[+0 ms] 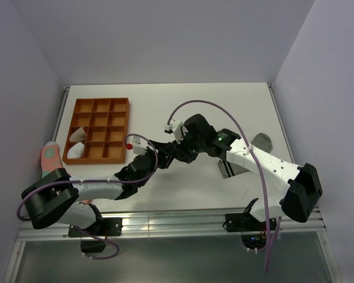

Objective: Roll the socks
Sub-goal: Pick up the sock at the center of the board.

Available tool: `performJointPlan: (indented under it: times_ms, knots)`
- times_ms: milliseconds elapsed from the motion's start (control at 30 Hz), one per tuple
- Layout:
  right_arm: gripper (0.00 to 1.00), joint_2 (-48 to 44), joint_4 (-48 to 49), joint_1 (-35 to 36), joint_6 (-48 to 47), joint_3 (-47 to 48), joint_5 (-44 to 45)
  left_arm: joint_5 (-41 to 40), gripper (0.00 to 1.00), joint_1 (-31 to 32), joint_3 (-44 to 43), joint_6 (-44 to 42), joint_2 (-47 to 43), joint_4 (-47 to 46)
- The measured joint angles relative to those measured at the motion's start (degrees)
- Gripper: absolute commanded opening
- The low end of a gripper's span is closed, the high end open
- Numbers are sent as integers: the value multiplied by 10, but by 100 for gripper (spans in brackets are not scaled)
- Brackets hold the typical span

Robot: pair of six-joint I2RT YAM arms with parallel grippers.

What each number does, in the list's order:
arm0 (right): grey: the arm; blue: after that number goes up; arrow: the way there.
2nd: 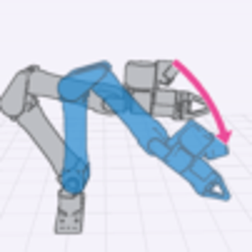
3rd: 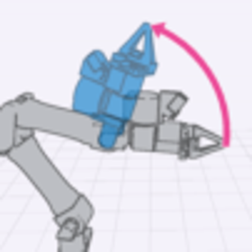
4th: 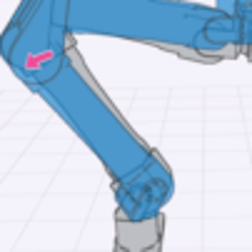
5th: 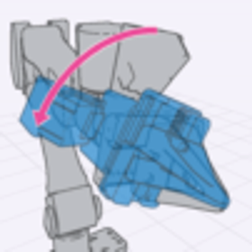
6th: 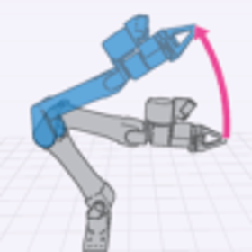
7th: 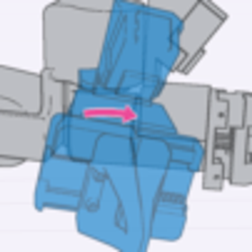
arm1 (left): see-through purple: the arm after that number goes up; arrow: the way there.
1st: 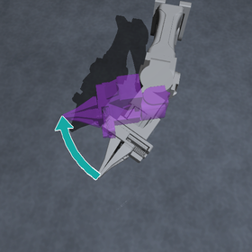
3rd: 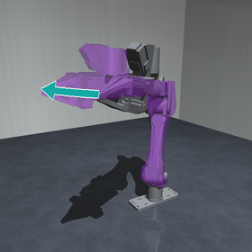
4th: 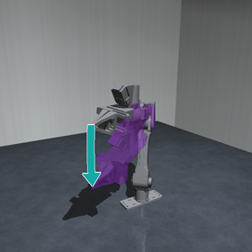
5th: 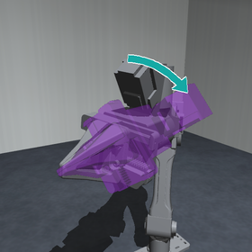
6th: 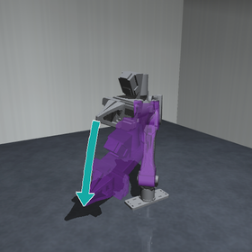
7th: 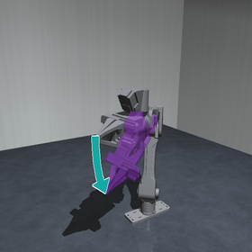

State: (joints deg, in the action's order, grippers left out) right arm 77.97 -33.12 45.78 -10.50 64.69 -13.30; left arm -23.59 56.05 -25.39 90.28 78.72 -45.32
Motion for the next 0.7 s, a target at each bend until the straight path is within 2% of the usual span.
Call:
performJointPlan:
  times_ms: [133,333,367,400,433,567,667,700]
  knots:
    - [13,9,-5,0,4,9,-16,2,58,-1,0,-1,0,-9]
    - [13,17,-7,0,9,10,-34,3,40,-2,9,-6,0,-17]
    - [13,18,-7,0,10,10,-37,3,30,-2,10,-7,0,-19]
    - [13,19,-7,0,11,10,-38,3,26,-2,12,-9,0,-21]
    - [13,20,-7,0,13,10,-40,4,17,-2,14,-10,-1,-23]
    - [15,21,-7,0,17,10,-43,5,0,-3,17,-17,-3,-26]
    - [25,22,-7,0,19,10,-43,12,0,-5,17,-28,-6,-24]
    - [34,22,-6,0,19,10,-42,12,0,-5,17,-32,-7,-23]
